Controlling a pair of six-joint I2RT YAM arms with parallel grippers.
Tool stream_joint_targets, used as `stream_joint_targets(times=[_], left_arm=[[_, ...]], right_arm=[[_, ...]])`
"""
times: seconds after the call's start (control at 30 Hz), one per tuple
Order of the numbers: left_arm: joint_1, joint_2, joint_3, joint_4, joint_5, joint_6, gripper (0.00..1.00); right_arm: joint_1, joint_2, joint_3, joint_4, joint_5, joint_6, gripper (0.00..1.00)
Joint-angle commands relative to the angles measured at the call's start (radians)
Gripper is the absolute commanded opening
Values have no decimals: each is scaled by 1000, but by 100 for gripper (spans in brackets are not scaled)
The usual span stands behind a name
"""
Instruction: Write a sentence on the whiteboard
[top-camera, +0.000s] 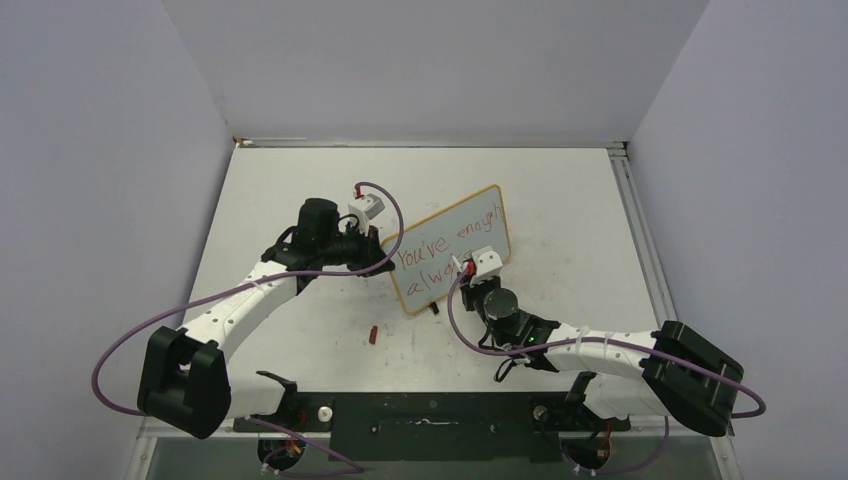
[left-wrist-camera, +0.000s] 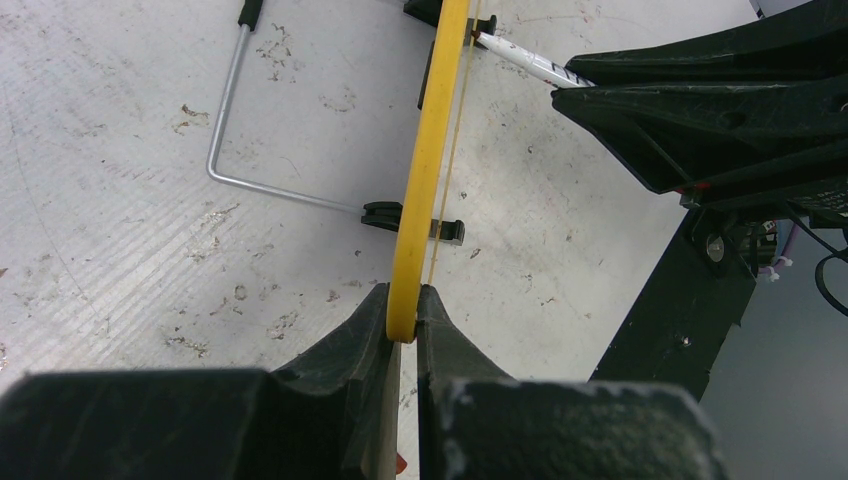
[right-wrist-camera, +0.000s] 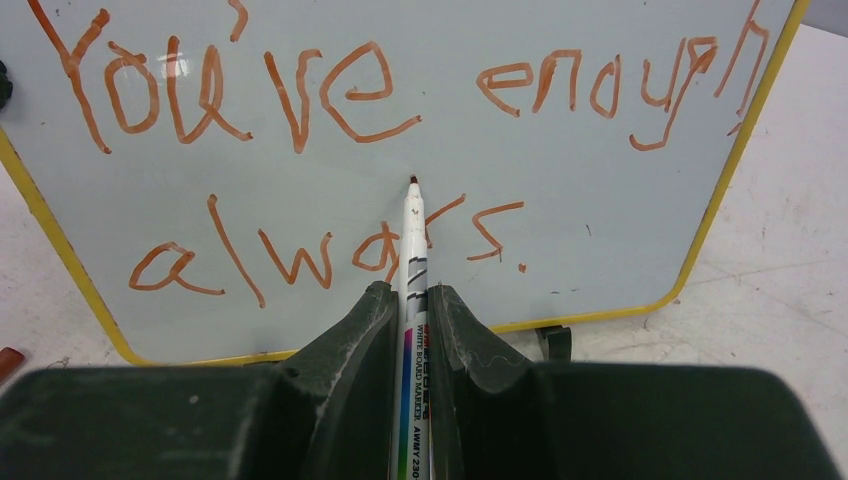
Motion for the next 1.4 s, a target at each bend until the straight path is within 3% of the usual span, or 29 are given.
stream_joint_targets(times=[0.0,0.5,0.73,0.93,1.1,1.23,1.37], left_arm=[[-5,2,16,-66,-40,12,0],[-5,1,15,-67,-38,11,0],[-4,-7,15,-66,-45,5,0],[-4,-15,8,-65,-50,-2,14],[-3,-49,-14,-69,-67,-8,34],[-2,-107,-40,-69,-89,-12,49],[-1,-208,-76,-70,-137,-14,57]], right_arm=[[-8,-10,-14,15,-12,41,5],[-6,-20,-33,-2,9,53,5],[26,-156,-8,-108,40,44,5],[36,-296,-4,-225,44,66,5],[41,-345,19,-296,6,84,5],[45,-369,62,-384,-21,110,5],[45,-402,130,-522,-89,162,5]])
